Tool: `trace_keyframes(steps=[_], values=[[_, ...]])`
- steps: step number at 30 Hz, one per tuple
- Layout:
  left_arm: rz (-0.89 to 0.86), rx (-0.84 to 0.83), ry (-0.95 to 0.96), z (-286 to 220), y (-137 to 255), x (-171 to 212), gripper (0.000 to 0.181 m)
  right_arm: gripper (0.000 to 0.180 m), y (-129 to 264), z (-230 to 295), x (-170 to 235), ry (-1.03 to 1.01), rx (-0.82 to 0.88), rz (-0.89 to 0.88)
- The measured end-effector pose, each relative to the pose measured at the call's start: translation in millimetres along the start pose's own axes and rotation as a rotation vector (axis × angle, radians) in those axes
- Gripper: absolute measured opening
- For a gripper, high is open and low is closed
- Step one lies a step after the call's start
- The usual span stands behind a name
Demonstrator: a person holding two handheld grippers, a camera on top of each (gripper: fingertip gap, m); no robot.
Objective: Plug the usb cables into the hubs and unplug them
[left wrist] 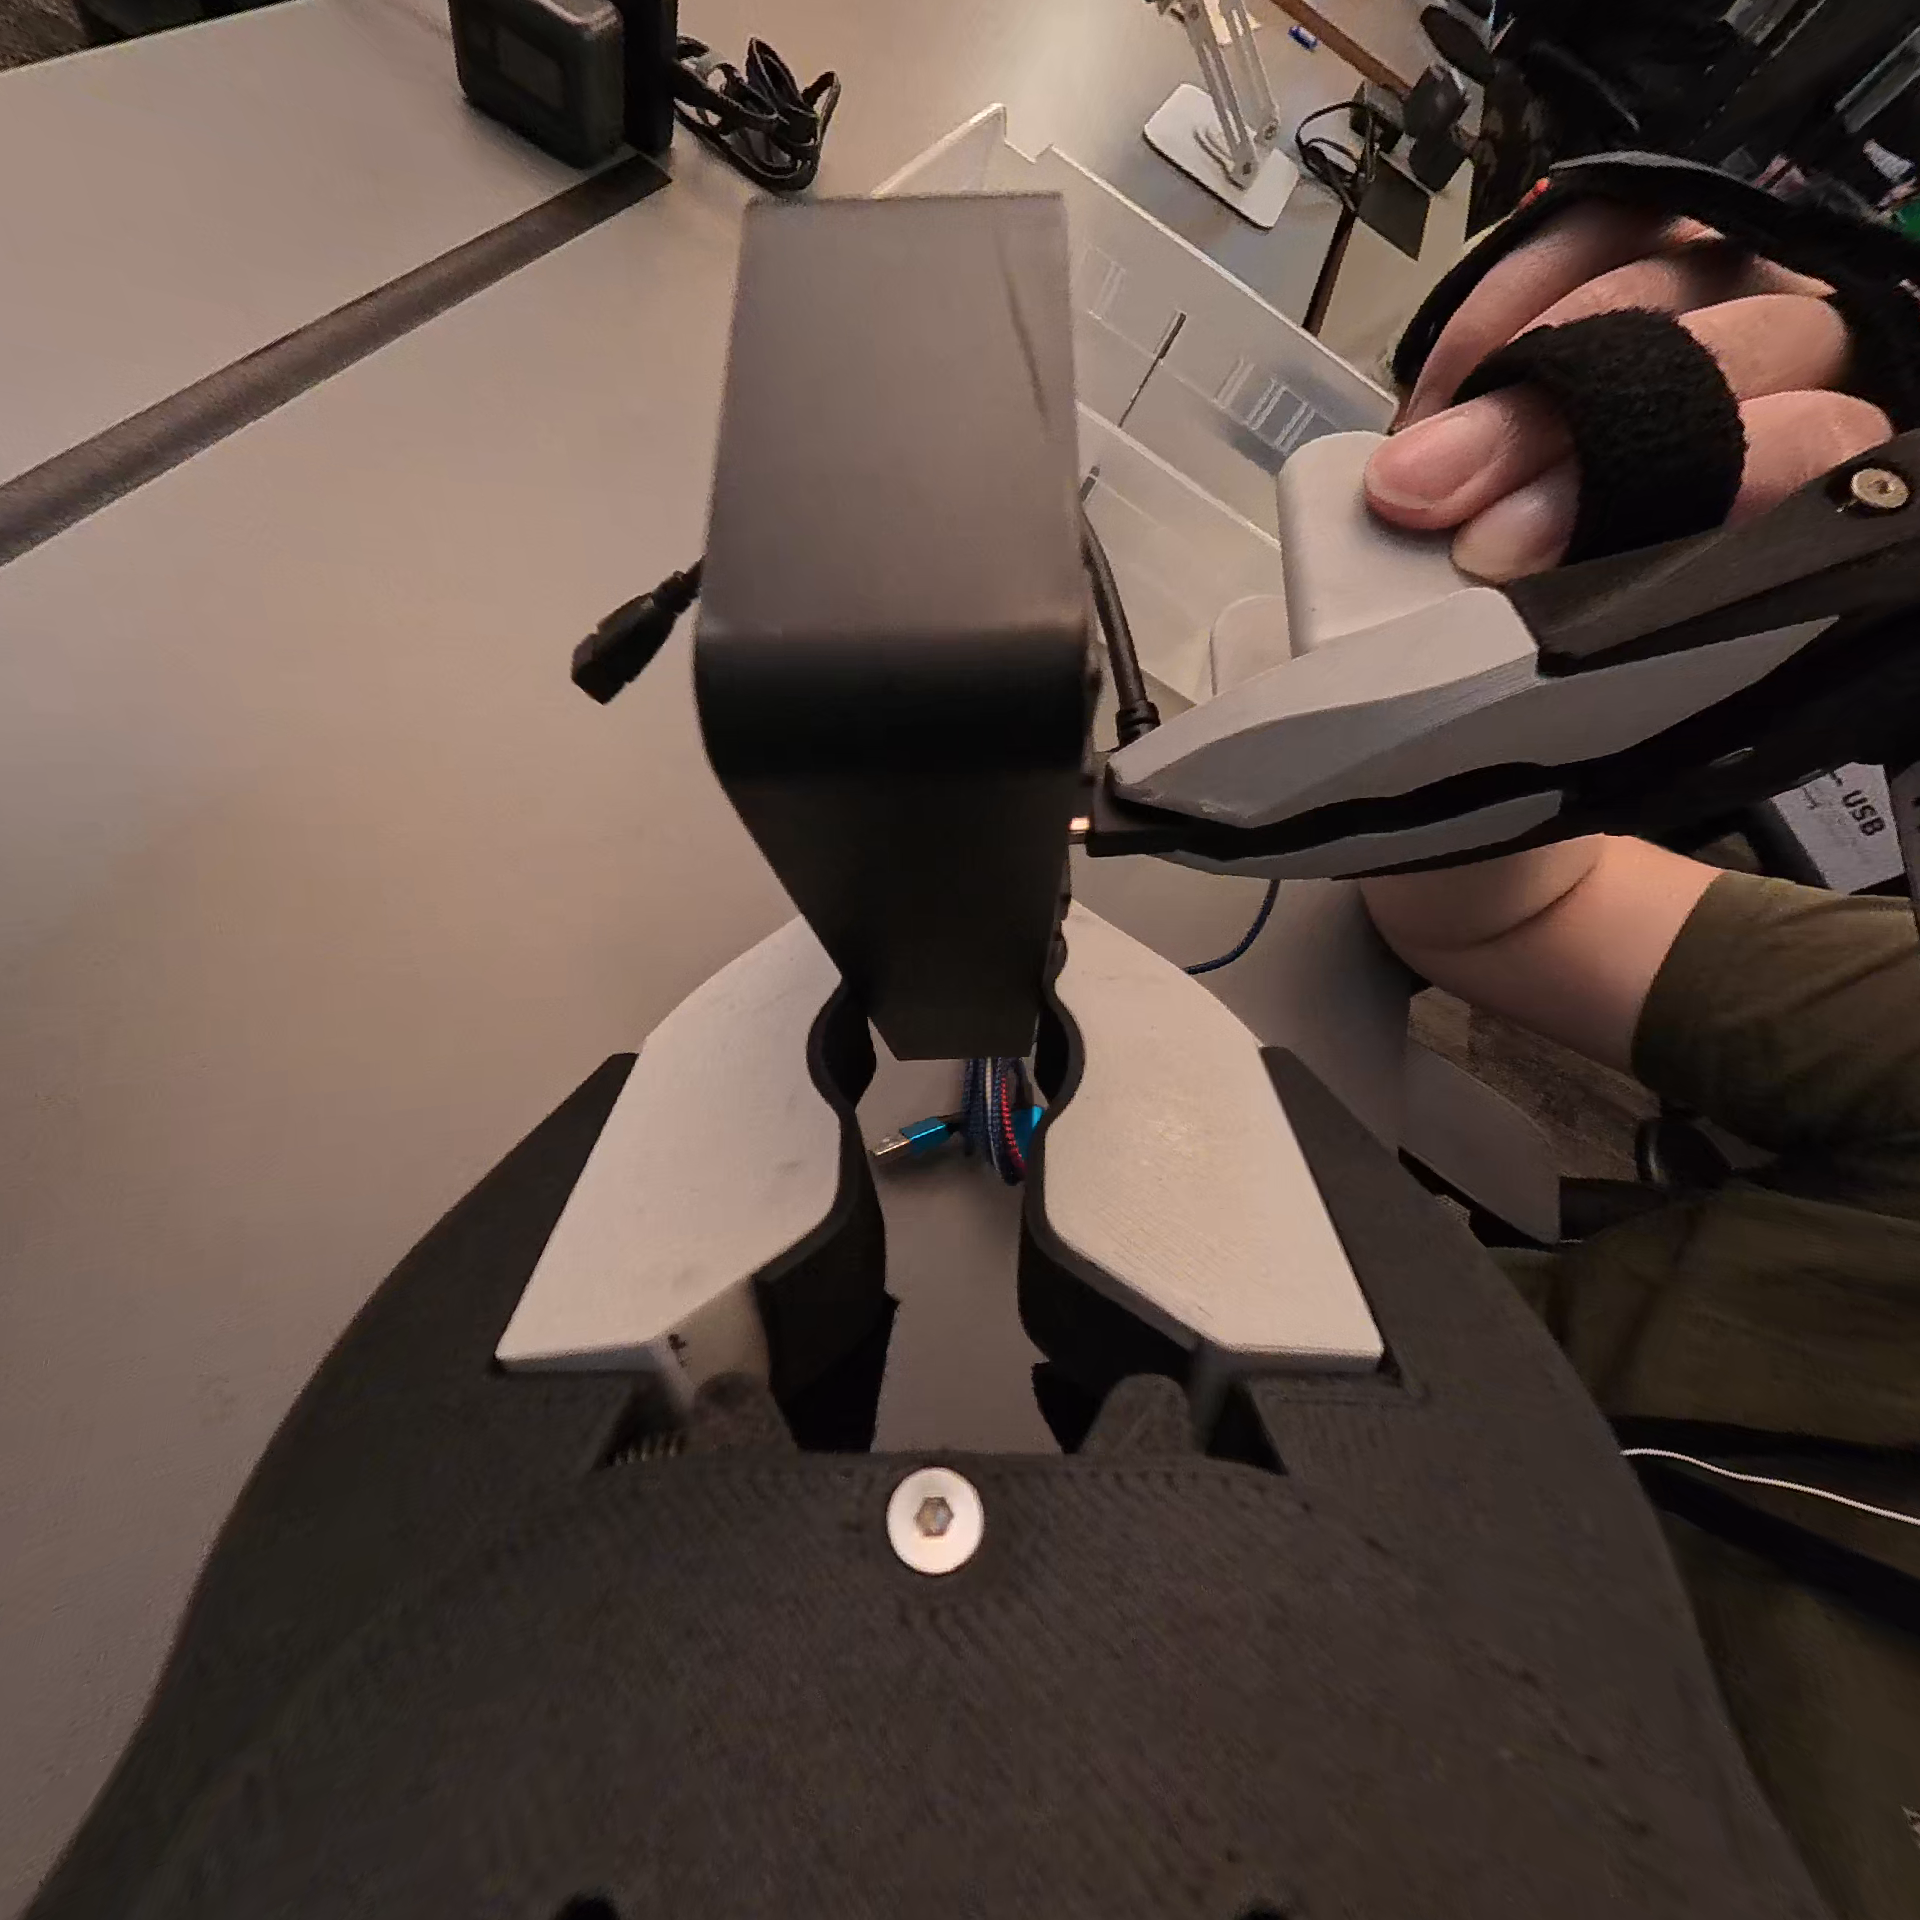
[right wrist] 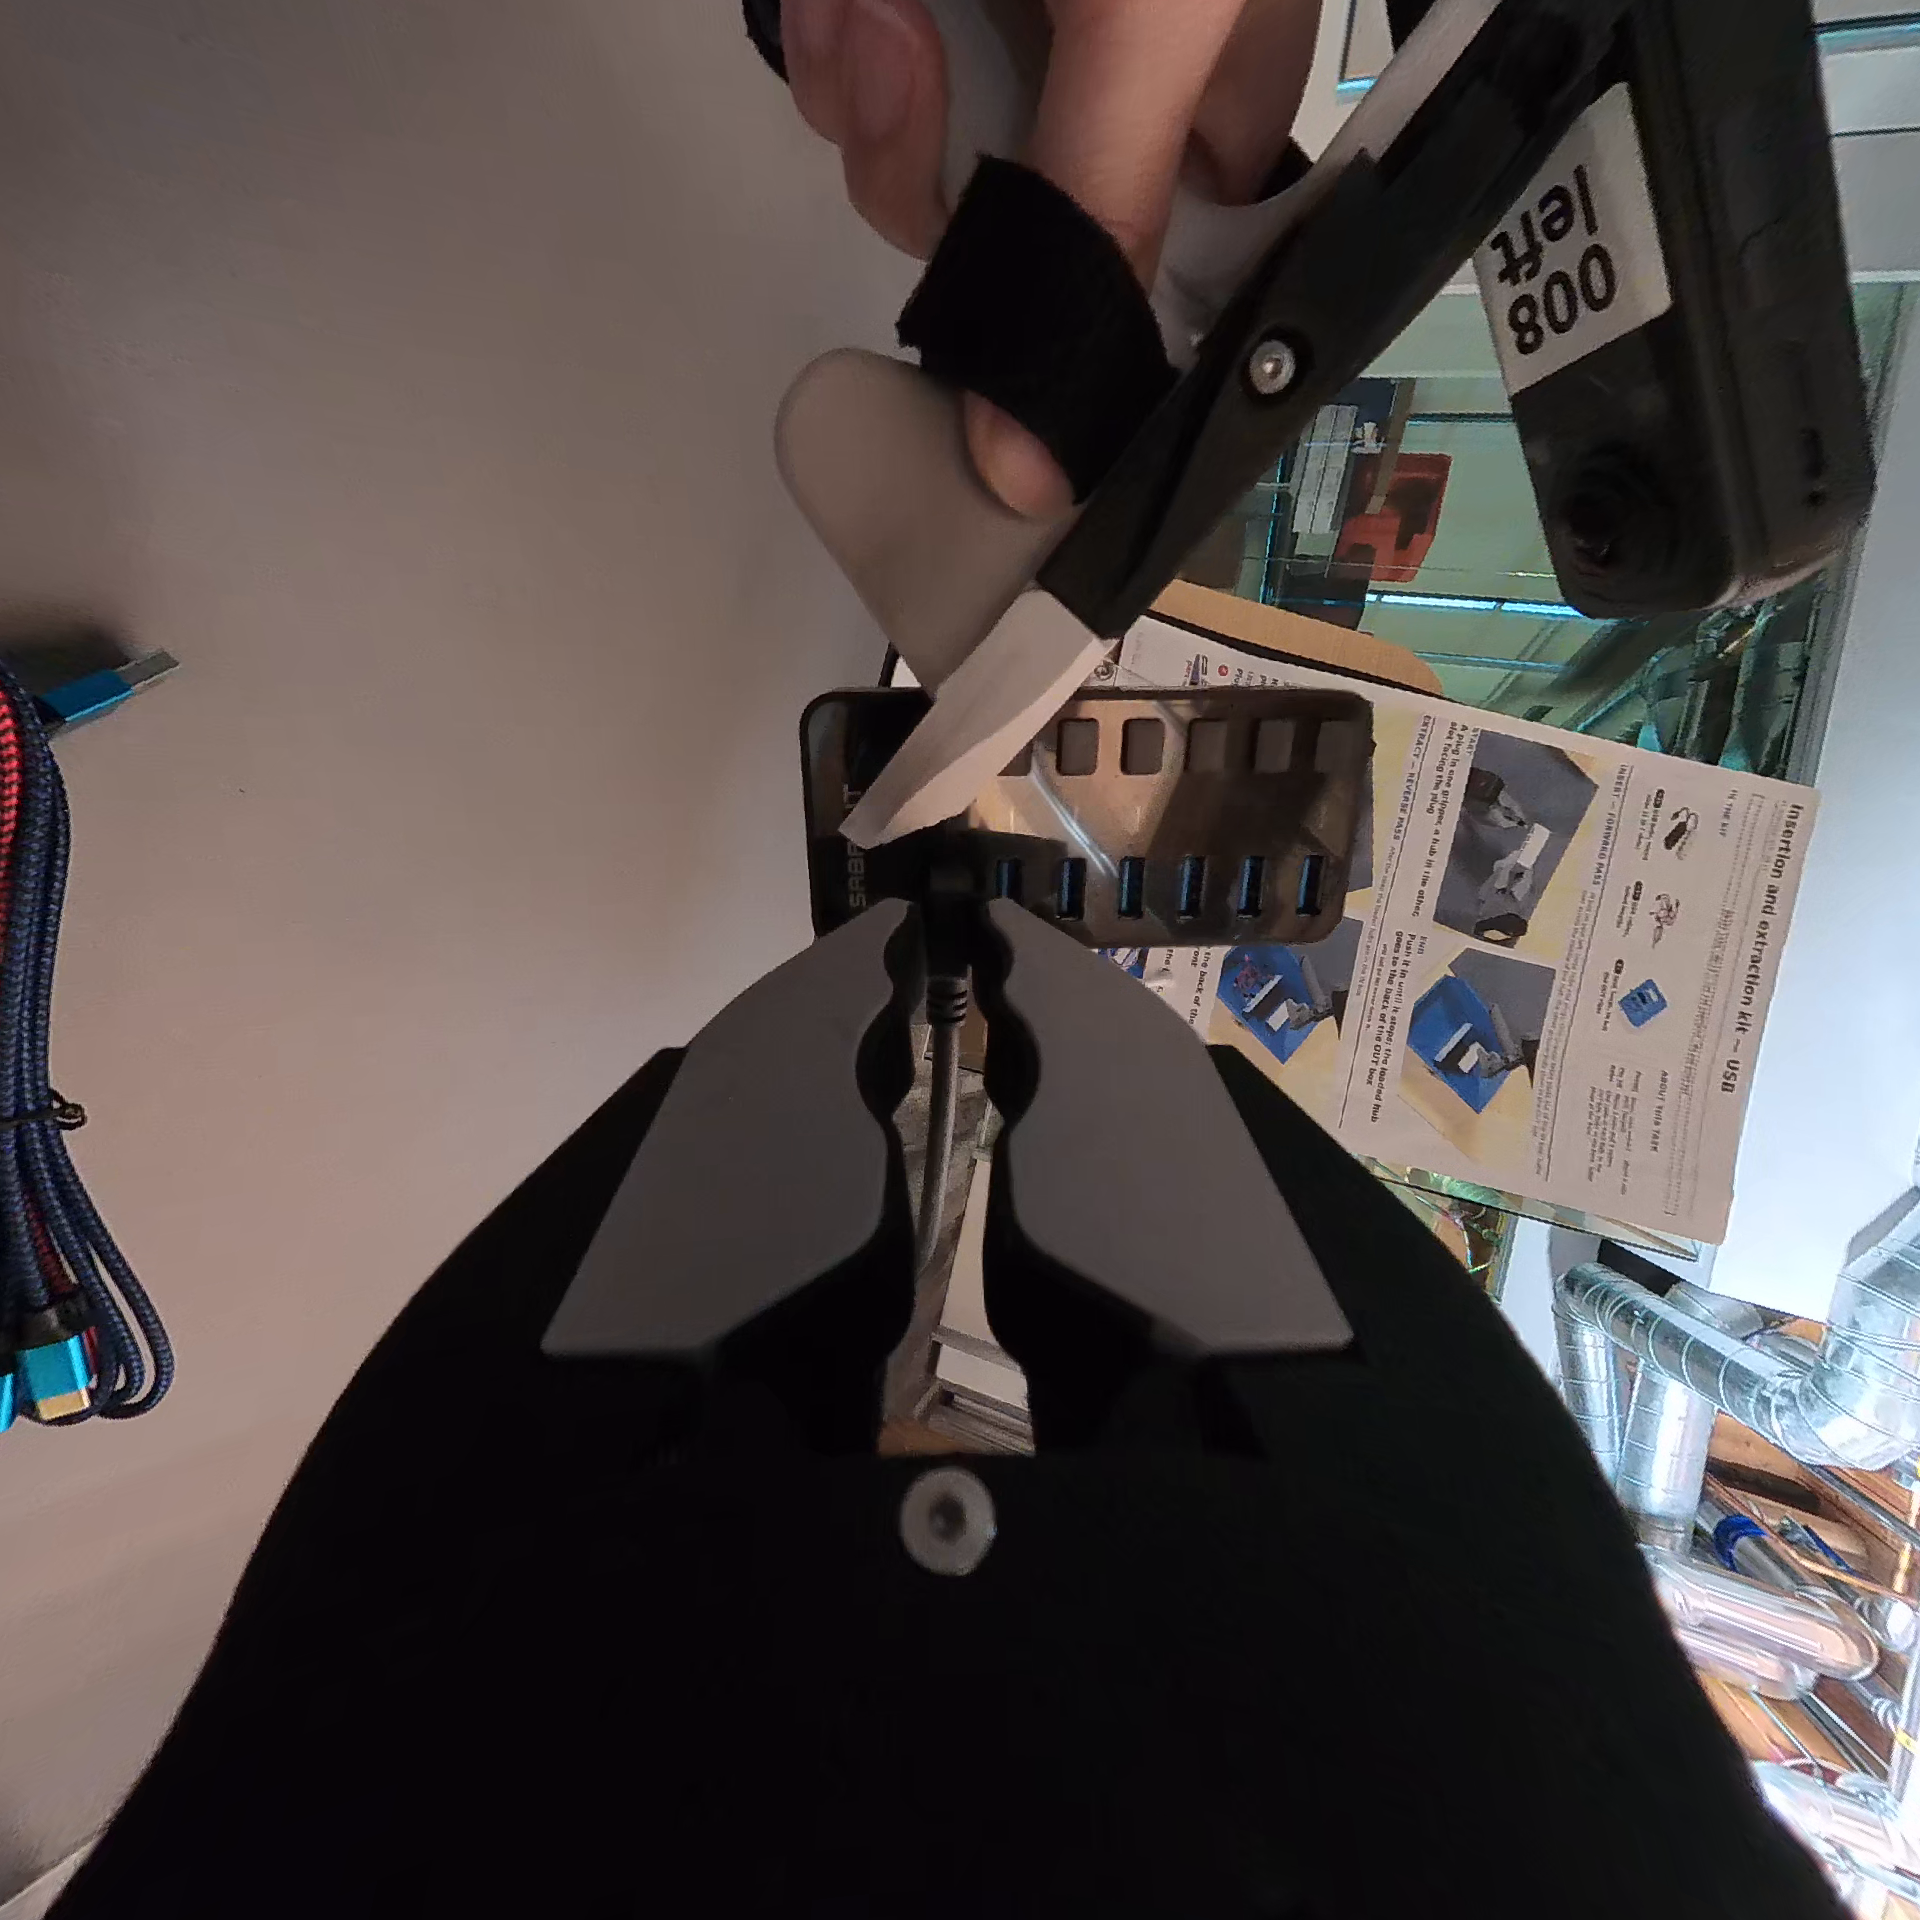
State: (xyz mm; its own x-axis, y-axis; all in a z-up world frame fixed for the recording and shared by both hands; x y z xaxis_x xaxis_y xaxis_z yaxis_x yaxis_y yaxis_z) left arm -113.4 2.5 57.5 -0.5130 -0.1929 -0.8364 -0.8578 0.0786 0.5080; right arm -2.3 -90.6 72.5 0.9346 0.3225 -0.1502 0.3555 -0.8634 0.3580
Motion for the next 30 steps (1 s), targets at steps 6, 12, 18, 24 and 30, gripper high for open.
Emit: trace_keyframes(steps=[6, 12, 18, 24, 30], values=[[0.019, -0.033, -0.066, -2.0, 0.3, -0.6, 0.026, 0.009, -3.3, 2.3, 1.2, 0.005, -0.008, -0.009], [-0.020, -0.033, -0.106, -2.3, 2.8, -2.4, 0.026, 0.009, -2.9, 1.0, 4.1, -0.044, -0.003, -0.035], [-0.040, -0.064, -0.106, 1.0, 0.4, -2.0, 0.026, 0.009, -8.4, 2.5, 6.0, -0.056, 0.025, 0.000], [-0.119, 0.017, -0.101, -1.0, 4.8, -5.5, 0.026, 0.009, -3.3, -1.7, 5.4, -0.060, 0.070, -0.035], [-0.115, -0.020, -0.141, -4.9, 6.2, -7.2, 0.026, 0.009, -2.2, -2.3, 4.5, -0.063, 0.075, -0.024]])
Point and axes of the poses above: each gripper's, where its closed fingertips meet, y back along the fingers, x out of its underside, z = x × y across the jaws, the point moved 9 cm from there along y, back along the fingers, and after that the axes turned 10 degrees about -y, right-handed, at the moved point
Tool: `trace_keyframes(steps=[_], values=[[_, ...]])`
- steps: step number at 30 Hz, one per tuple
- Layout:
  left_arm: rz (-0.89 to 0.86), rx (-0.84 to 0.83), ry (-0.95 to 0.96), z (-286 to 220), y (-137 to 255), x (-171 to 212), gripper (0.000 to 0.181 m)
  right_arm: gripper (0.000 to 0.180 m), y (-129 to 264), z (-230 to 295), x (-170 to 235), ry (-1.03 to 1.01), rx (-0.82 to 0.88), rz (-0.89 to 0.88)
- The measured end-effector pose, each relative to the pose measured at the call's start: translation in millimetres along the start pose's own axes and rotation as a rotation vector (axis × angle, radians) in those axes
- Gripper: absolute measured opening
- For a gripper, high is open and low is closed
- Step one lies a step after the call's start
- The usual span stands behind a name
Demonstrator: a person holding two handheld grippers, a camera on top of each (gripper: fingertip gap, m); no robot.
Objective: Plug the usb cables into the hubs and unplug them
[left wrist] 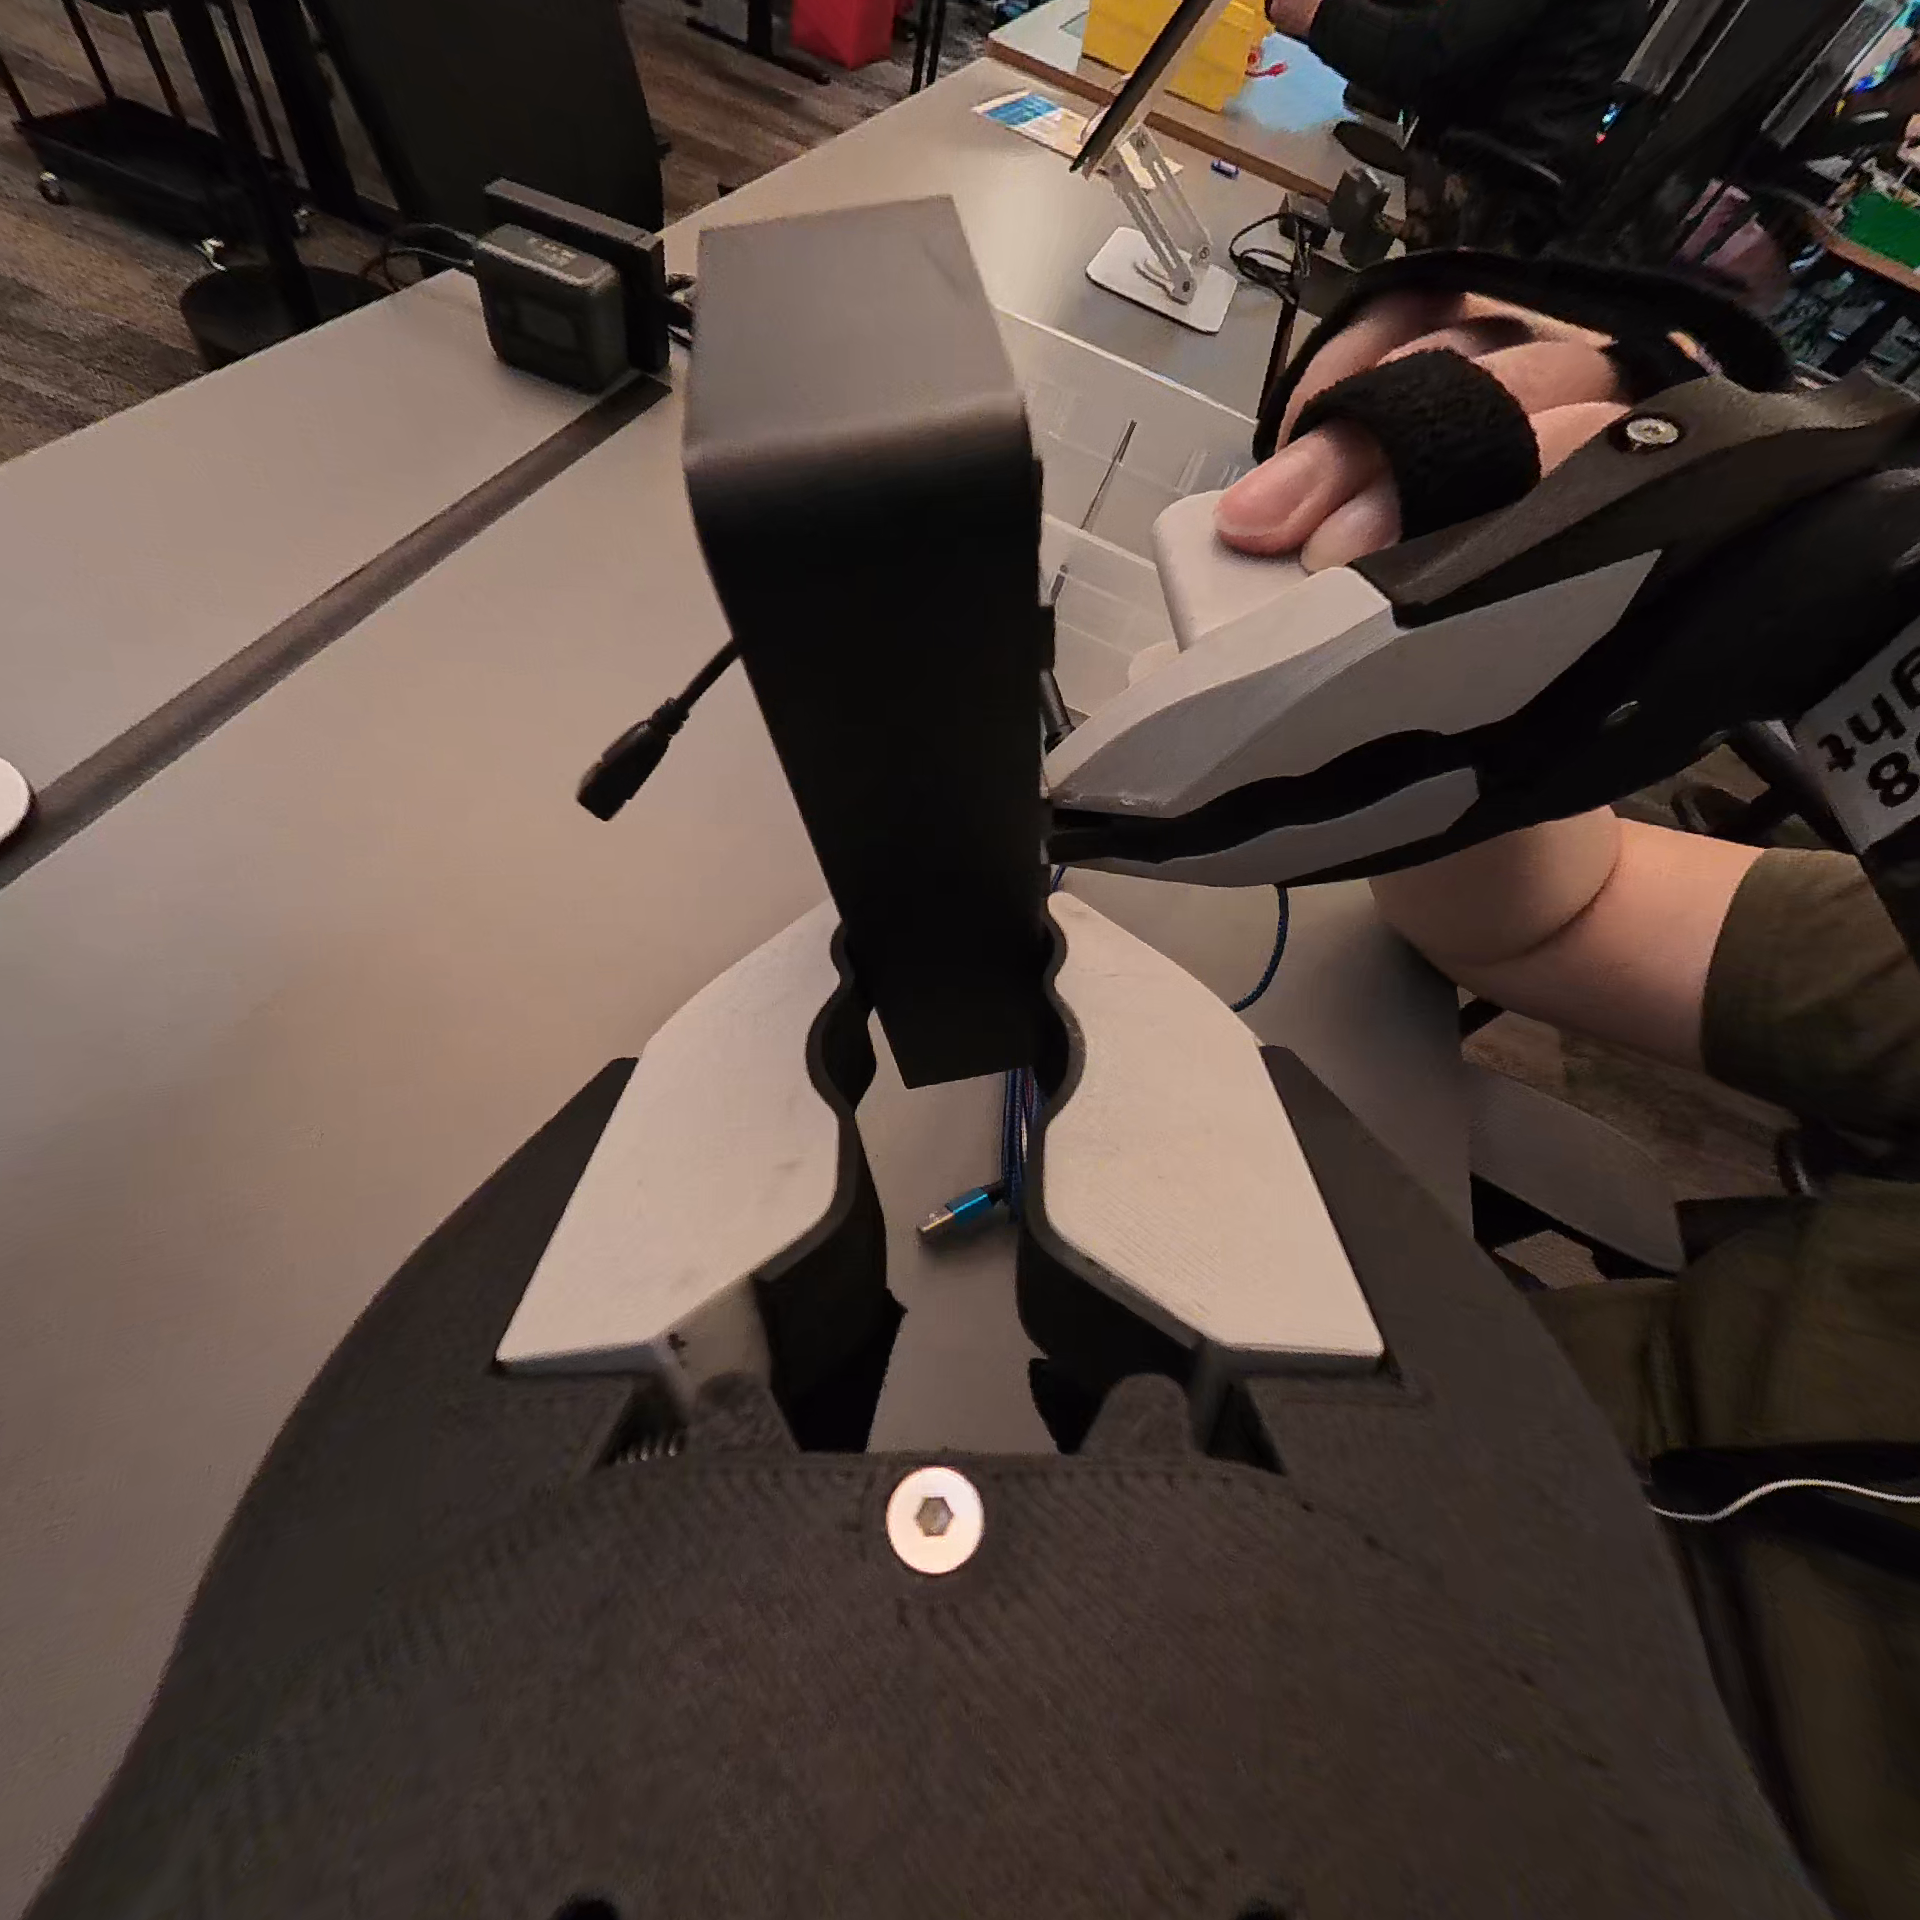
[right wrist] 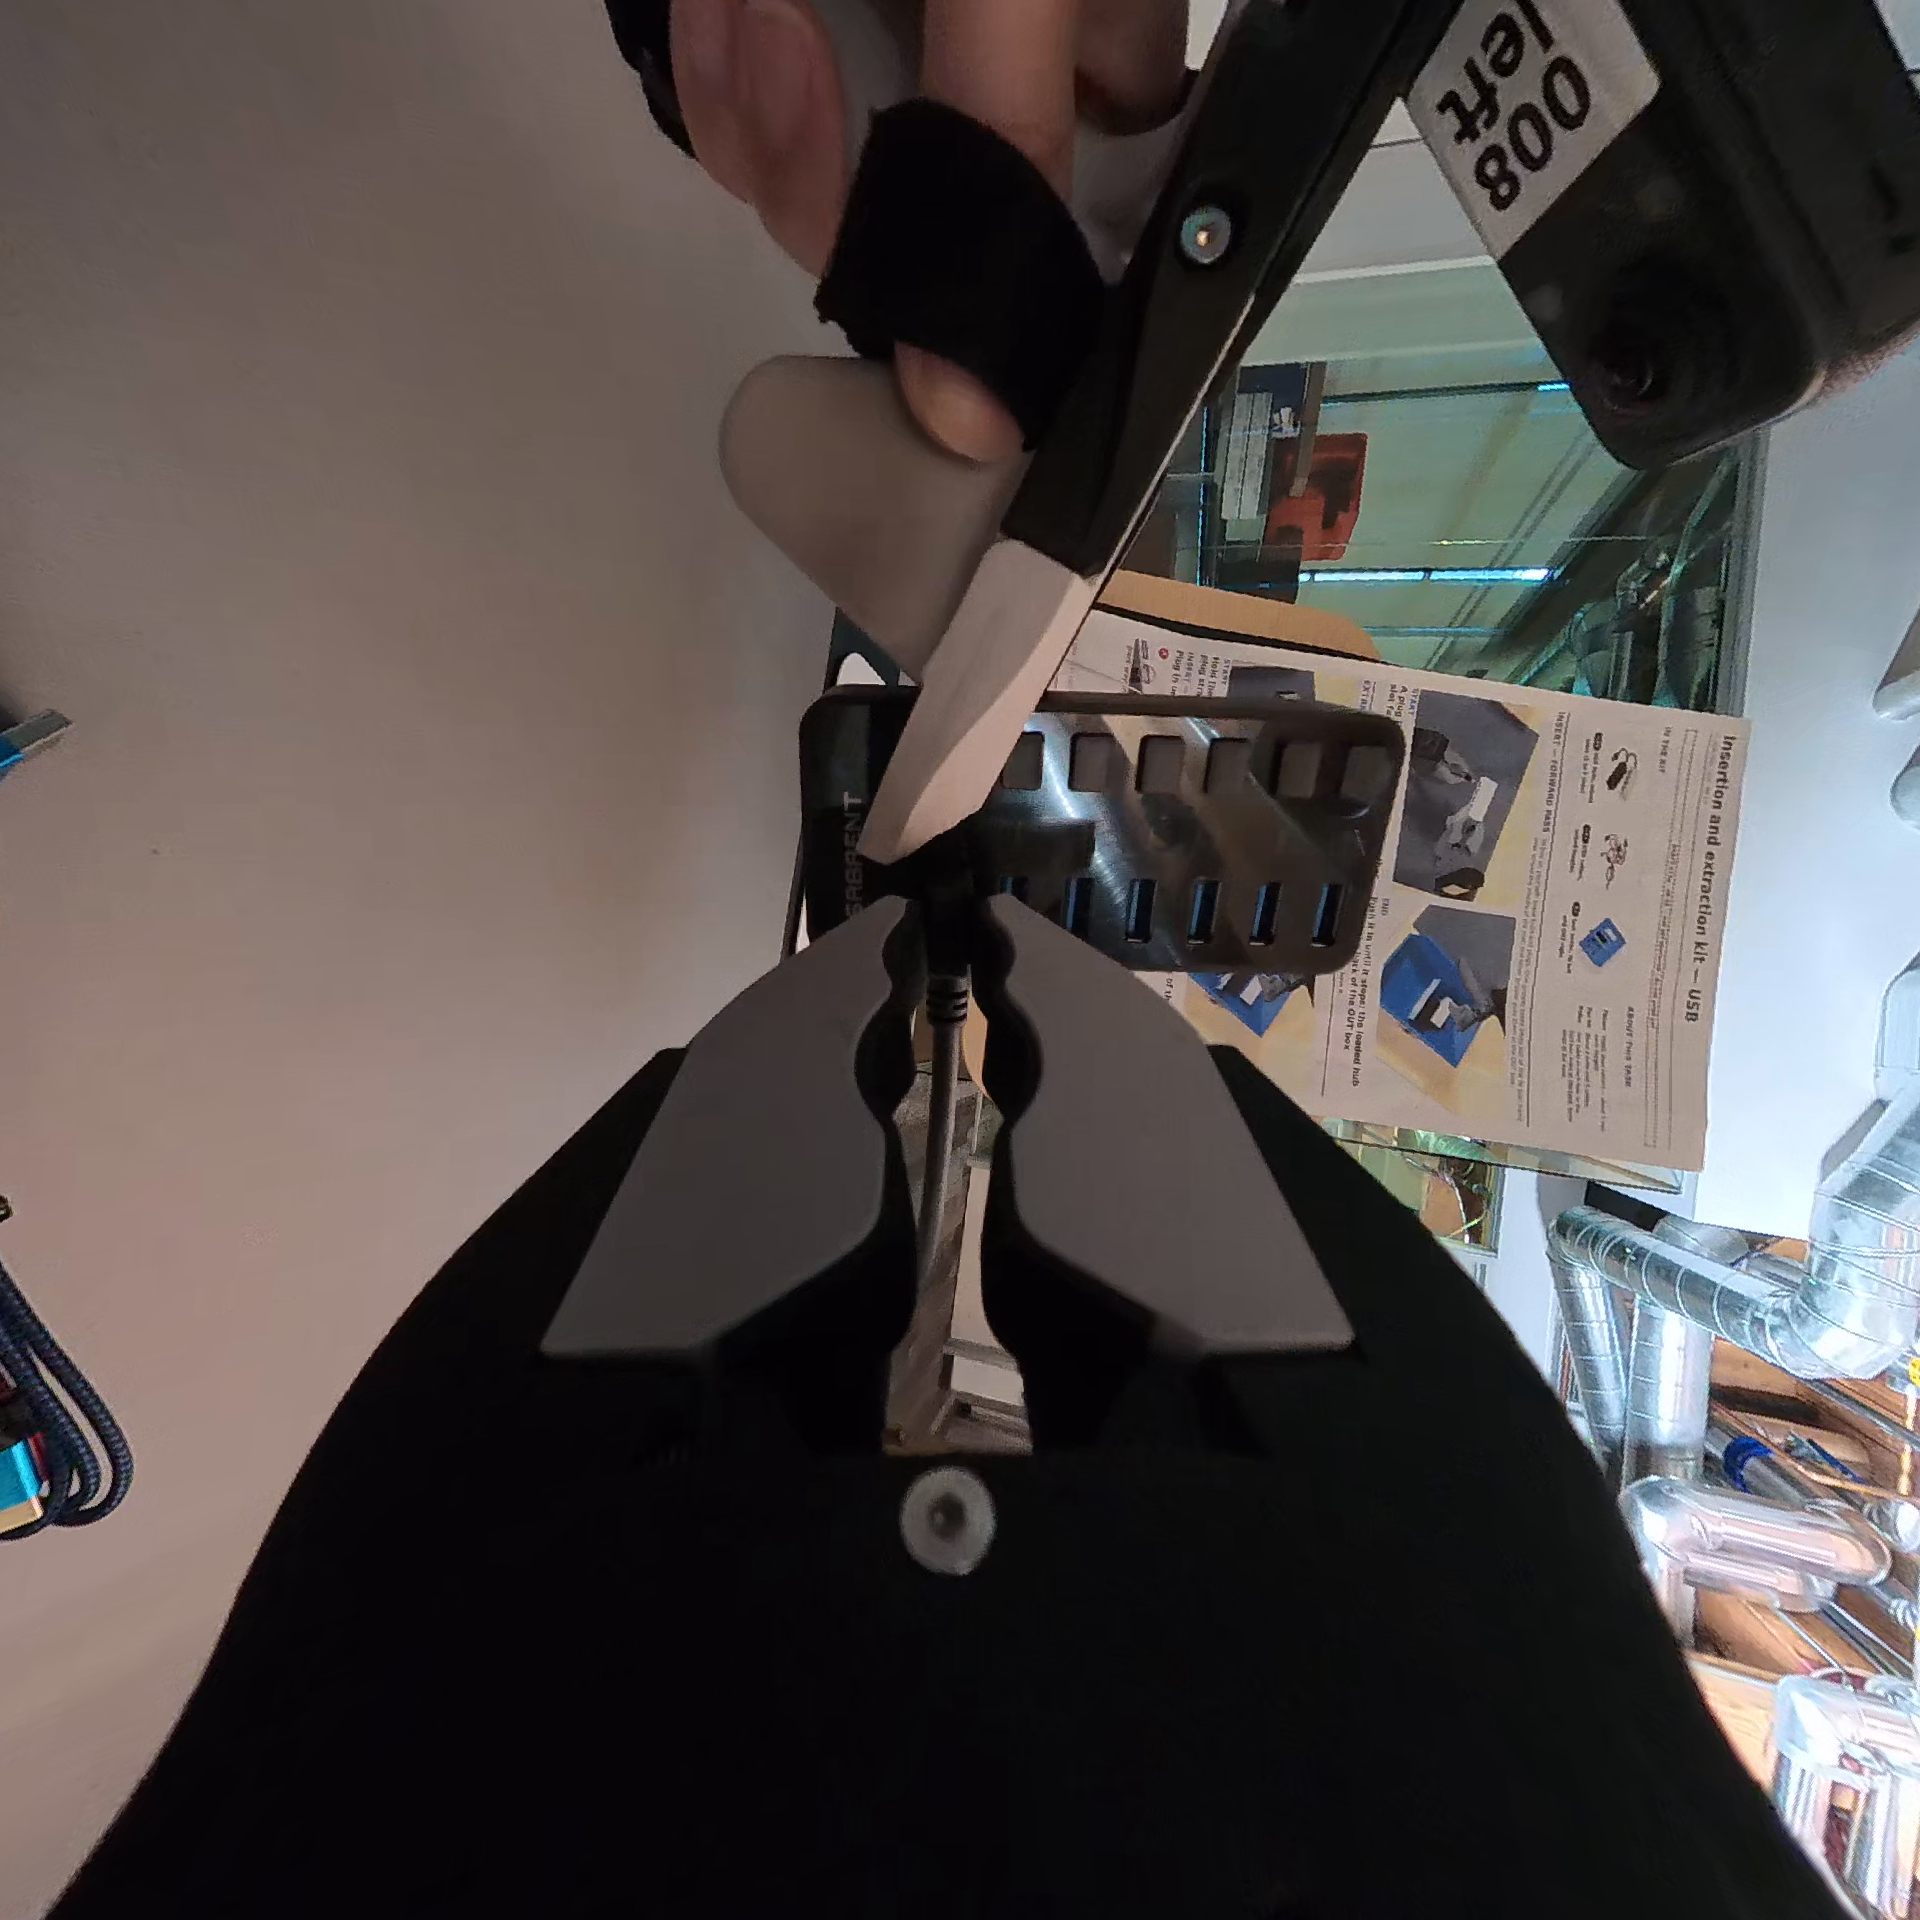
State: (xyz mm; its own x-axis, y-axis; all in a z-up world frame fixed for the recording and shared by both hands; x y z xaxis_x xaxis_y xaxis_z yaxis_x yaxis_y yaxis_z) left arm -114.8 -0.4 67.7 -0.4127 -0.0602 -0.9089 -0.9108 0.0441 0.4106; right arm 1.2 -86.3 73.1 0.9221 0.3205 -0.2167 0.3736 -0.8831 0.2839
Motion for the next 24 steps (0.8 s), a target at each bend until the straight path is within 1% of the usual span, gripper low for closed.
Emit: trace_keyframes(steps=[6, 10, 12, 16, 19, 22, 24], values=[[-0.002, -0.068, -0.076, -6, 3, -5, 0.026, 0.009, 1, -1, 0, 0.013, 0.038, -0.015], [-0.130, -0.114, -0.141, -11, 9, -15, 0.026, 0.009, 8, -8, 1, 0.079, 0.192, -0.076], [-0.151, -0.152, -0.167, -14, 11, -18, 0.029, 0.009, 9, -7, -1, 0.137, 0.266, -0.070], [-0.103, -0.246, -0.252, -18, 12, -18, 0.028, 0.009, 5, -2, -6, 0.214, 0.347, -0.064], [-0.068, -0.286, -0.314, -23, 14, -21, 0.026, 0.009, 6, -2, -6, 0.190, 0.341, -0.080], [-0.055, -0.365, -0.380, -33, 15, -26, 0.026, 0.009, 10, -4, -5, 0.168, 0.369, -0.109], [-0.055, -0.388, -0.387, -35, 14, -26, 0.026, 0.009, 12, -4, -4, 0.165, 0.375, -0.111]])
Point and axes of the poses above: each gripper's, where its closed fingertips meet, y back along the fingers, x out of its underside, z = x × y across the jaws, the point moved 9 cm from there along y, back along the fingers, and after that the axes turned 10 degrees about -y, right-handed, at the moved point
